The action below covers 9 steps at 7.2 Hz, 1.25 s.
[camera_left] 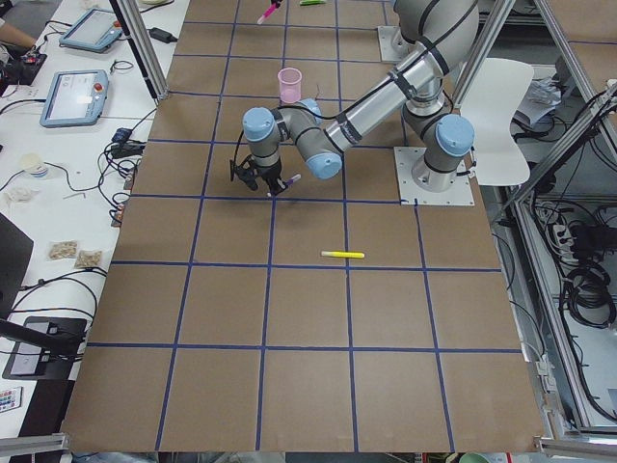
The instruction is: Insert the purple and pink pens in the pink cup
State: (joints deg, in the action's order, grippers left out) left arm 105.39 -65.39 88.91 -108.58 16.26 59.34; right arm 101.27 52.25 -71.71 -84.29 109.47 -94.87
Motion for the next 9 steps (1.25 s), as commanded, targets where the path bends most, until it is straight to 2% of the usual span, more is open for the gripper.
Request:
queue_trajectory([
  [1,0,-8,-3,10,0,3,0,111,-4,31,16,110,45,0],
  [4,0,-12,-5,13,0,9,0,164,-5,65,15,136,56,0],
  [7,0,-13,-5,15,0,12,0,190,-26,104,17,139,57,0],
  [9,0,-26,-3,17,0,11,0,206,-27,110,16,136,57,0],
])
